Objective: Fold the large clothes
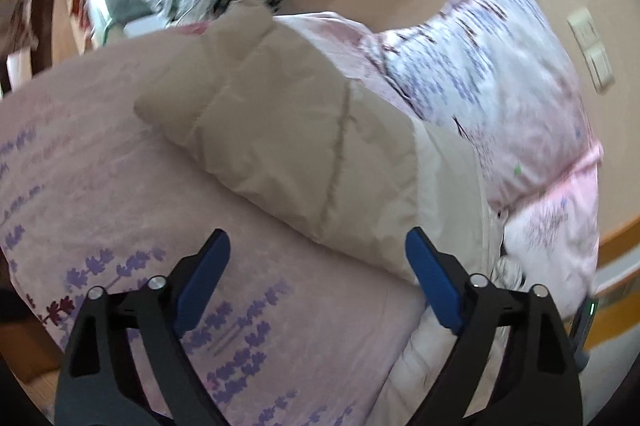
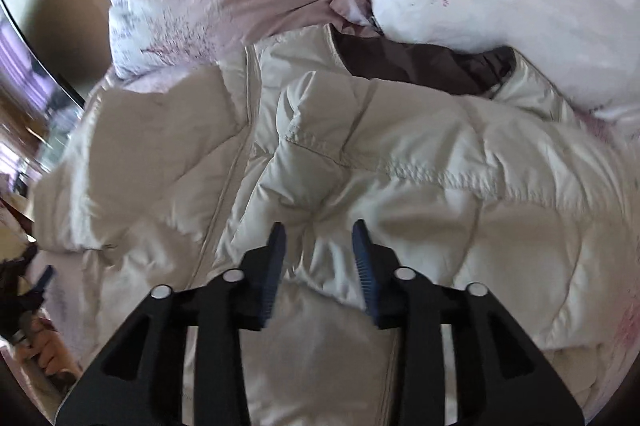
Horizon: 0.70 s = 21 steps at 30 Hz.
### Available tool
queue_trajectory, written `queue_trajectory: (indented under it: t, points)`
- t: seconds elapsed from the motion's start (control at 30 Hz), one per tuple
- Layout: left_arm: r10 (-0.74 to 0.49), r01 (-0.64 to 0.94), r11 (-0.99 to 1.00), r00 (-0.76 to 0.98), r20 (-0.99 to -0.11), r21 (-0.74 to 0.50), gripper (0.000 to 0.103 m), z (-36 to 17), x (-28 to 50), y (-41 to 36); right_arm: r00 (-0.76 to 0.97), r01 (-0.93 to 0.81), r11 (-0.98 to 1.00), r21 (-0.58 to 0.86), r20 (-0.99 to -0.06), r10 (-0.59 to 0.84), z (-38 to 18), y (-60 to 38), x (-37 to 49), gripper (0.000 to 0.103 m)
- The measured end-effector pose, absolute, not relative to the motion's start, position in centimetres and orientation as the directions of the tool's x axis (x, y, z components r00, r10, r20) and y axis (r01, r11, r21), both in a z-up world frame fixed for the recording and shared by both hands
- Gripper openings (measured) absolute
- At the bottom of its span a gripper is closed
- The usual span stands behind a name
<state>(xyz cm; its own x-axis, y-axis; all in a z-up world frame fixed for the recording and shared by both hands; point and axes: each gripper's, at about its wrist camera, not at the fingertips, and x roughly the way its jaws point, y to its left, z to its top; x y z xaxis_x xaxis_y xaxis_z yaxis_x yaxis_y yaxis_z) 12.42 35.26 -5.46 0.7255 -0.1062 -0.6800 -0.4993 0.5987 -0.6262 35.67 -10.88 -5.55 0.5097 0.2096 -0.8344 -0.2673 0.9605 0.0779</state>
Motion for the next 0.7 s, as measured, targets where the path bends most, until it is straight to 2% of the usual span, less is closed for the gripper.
queue_trajectory:
  t: [0.13,0.23,0.33,0.4,0.5,0.7]
  points:
    - [-0.106,-0.519,0.496,0.759,-0.642,-0.696,0.083,-6.1,12.3,37.3,0.484,-0.269,0.954,0.134,-0.837,0.254,-5.2,-12.2,34.6,0.038]
    - [-0.086,-0.540,0.429,0.773,-0.628,-0.724,0.076,-6.4,12.4,38.6,0.479,-0.269,0.947,0.174,-0.829,0.288,-4.7,-13.4,33.8,0.038]
    - [-0.070,-0.572,0.390,0.763,-0.643,-0.722,0.056,-6.7,12.7,39.7,0.505,-0.269,0.948,0.170,-0.813,0.289,-3.7,-14.6,32.7,0.047]
    - [-0.083,-0.582,0.386,0.750,-0.656,-0.716,0.015,-7.0,13.1,40.1,0.522,-0.263,0.952,0.160,-0.806,0.279,-3.3,-15.5,32.3,0.049]
    - [-0.093,-0.551,0.400,0.771,-0.630,-0.733,0.008,-5.9,13.4,40.5,0.544,-0.249,0.957,0.146,-0.797,0.263,-2.7,-17.1,31.6,0.050]
    - [-0.040,-0.446,0.484,0.848,-0.528,-0.753,0.006,0.6,13.7,40.3,0.595,-0.206,0.969,0.135,-0.769,0.233,-1.7,-20.6,30.4,0.050]
